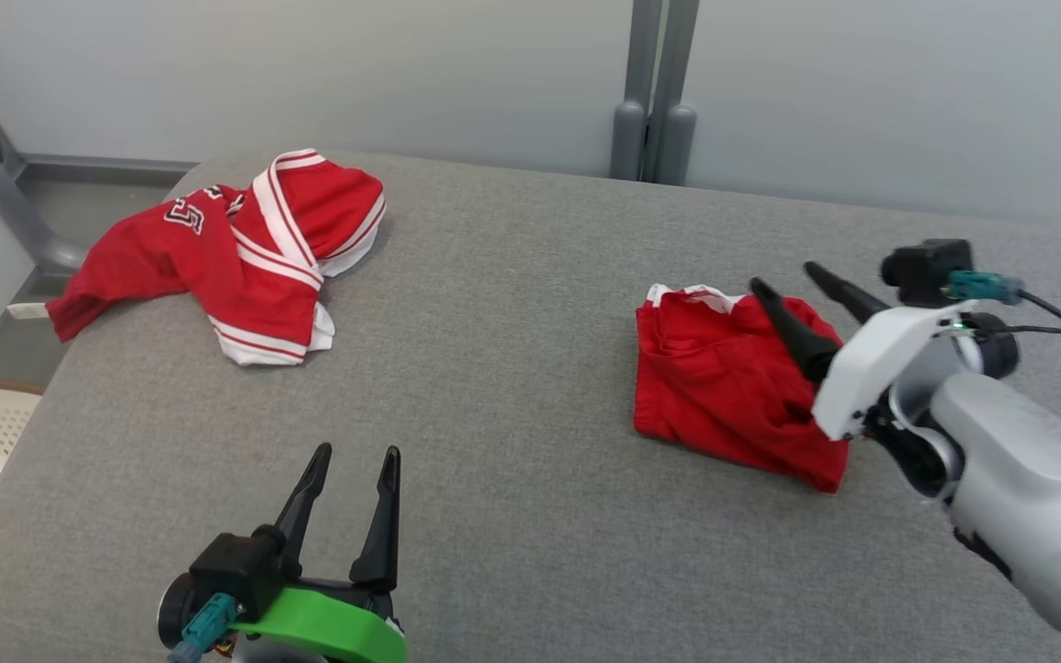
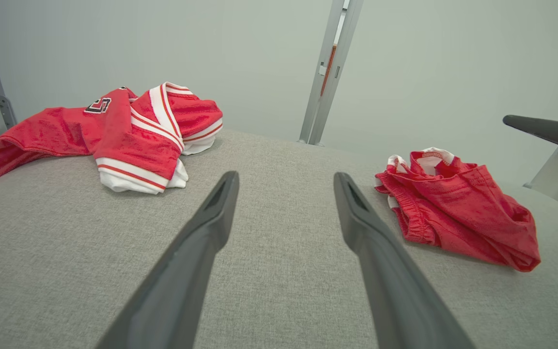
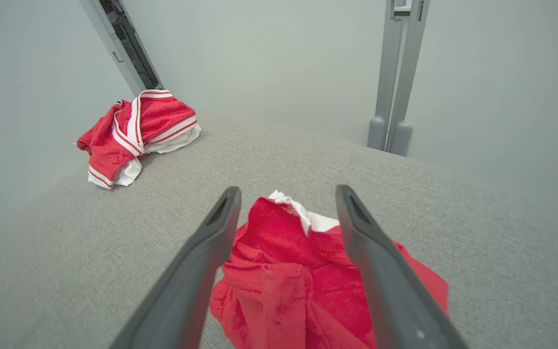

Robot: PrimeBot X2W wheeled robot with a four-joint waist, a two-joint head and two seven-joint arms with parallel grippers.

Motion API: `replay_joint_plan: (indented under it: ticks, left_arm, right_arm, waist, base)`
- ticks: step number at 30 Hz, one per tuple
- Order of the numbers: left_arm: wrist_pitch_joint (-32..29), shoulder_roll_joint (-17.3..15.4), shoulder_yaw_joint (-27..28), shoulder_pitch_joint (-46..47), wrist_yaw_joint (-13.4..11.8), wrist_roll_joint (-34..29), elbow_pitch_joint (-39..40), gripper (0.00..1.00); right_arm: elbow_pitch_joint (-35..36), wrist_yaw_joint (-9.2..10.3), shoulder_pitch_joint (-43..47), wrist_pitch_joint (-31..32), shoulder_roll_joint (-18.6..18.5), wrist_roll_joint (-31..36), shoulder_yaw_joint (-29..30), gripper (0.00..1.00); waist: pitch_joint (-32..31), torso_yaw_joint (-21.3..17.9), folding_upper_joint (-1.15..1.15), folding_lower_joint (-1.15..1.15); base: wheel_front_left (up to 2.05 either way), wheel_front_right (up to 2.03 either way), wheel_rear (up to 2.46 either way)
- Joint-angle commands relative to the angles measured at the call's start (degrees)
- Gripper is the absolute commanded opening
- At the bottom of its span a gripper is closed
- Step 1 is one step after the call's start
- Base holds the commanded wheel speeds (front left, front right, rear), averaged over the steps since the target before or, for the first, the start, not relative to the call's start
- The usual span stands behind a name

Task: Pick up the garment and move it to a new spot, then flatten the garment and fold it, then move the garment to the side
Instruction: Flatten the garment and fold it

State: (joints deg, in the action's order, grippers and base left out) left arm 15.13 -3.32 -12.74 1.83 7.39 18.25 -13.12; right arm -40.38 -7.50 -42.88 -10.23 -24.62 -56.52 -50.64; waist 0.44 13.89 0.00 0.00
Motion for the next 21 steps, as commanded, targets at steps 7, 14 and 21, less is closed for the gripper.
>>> replay_joint_plan:
  ticks: [7,14,21]
  left_arm:
    - [0.02,-0.21,0.89,-1.55,0.15,-0.63,1.30,1.00]
    - [0.02,-0.07,0.12,-0.36,0.15,-0.62,1.08,1.00]
    - [0.02,-0.01,-0.17,0.79,0.15,-0.29,0.92,1.00]
  right_arm:
    - [-2.43,0.02,5.64,-4.66,-5.22,3.65,8.15,1.00]
    - [-3.66,0.02,7.65,-4.92,-3.61,6.76,12.16,1.00]
    - [-6.62,0.03,4.06,-0.24,-2.58,9.13,11.43,0.00]
  waist:
    - [-1.33,-3.93,0.00,0.00]
    - [-0.58,-3.33,0.00,0.00]
    - [1.57,-0.78,0.00,0.00]
  base:
    - [0.00,0.00,0.00]
    - [0.00,0.00,0.00]
    - [0.00,0.00,0.00]
